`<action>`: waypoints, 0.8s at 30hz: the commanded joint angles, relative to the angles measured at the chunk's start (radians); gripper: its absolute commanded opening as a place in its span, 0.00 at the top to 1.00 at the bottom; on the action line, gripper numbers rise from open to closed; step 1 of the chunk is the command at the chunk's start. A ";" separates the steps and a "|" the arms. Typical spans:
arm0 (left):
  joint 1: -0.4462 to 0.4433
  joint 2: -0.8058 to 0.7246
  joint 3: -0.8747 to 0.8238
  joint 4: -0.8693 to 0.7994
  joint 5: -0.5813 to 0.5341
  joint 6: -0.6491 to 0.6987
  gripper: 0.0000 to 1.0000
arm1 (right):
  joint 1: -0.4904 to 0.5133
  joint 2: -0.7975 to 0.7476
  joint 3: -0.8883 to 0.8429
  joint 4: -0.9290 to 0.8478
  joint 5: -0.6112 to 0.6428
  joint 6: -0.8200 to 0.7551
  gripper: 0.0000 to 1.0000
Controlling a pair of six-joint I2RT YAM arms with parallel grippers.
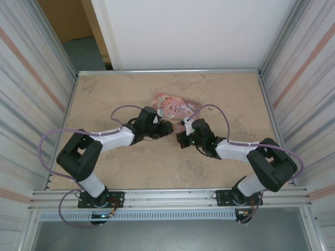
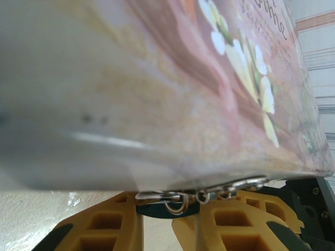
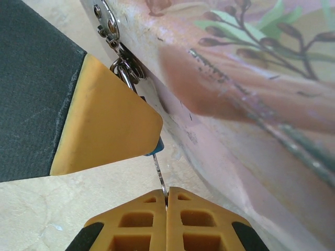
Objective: Unlock the padlock with the key
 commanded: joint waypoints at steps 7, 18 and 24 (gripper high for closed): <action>-0.030 -0.027 0.013 -0.001 0.081 -0.027 0.94 | -0.016 0.007 0.114 0.187 -0.144 0.011 1.00; -0.030 -0.033 0.017 -0.014 0.091 -0.045 0.95 | -0.023 0.032 0.112 0.225 -0.152 -0.004 1.00; -0.031 -0.034 0.019 -0.006 0.098 -0.060 0.95 | -0.011 0.052 0.098 0.262 -0.135 0.009 1.00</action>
